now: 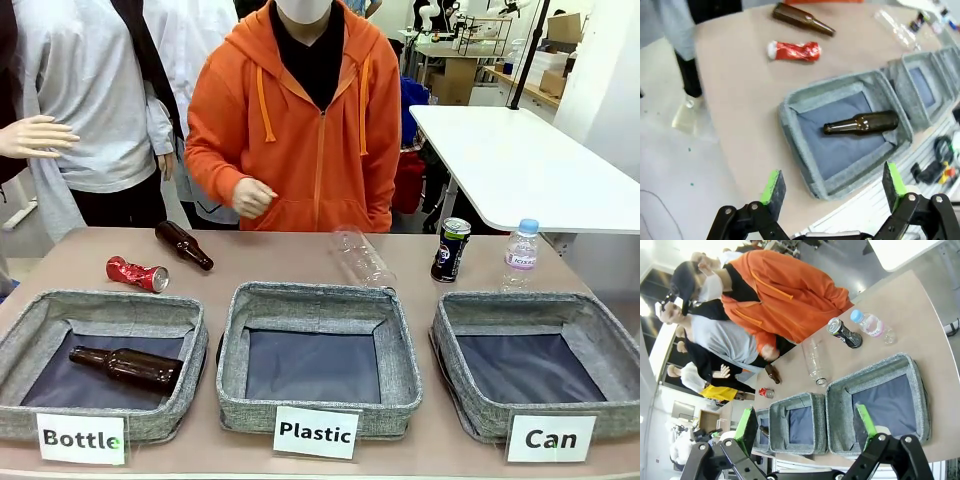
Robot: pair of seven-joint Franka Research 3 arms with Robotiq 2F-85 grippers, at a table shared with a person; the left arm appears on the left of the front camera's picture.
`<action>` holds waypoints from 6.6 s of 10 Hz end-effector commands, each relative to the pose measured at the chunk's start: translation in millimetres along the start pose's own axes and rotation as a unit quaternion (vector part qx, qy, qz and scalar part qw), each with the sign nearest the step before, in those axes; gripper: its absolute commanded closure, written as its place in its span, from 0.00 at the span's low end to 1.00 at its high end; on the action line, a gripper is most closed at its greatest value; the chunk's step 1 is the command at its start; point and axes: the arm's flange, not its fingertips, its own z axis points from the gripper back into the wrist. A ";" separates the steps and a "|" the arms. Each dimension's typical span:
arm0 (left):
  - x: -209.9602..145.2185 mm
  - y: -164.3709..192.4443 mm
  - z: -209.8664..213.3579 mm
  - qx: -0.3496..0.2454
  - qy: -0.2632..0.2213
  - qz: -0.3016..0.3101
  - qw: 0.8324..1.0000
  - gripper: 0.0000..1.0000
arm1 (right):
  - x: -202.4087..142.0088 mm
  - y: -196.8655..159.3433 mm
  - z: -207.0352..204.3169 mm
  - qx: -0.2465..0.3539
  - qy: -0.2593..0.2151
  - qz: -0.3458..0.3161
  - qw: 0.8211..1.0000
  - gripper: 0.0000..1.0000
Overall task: Sort the can waste into the basket.
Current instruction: Pick up the can waste from the table and place it in the right Fabric basket.
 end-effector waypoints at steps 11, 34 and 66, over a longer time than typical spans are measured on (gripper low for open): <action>139.2 -63.7 -230.2 0.151 0.157 -0.095 0.971 0.00 | 2.3 2.5 -1.3 0.013 -0.003 0.002 1.000 0.00; 203.2 42.8 -349.8 -0.153 0.306 -0.674 0.655 0.00 | 2.3 2.5 -1.3 0.013 -0.003 0.002 1.000 0.00; 188.2 53.8 -155.9 -0.181 0.209 -0.678 0.681 0.00 | 2.3 2.5 -1.3 0.013 -0.003 0.002 1.000 0.00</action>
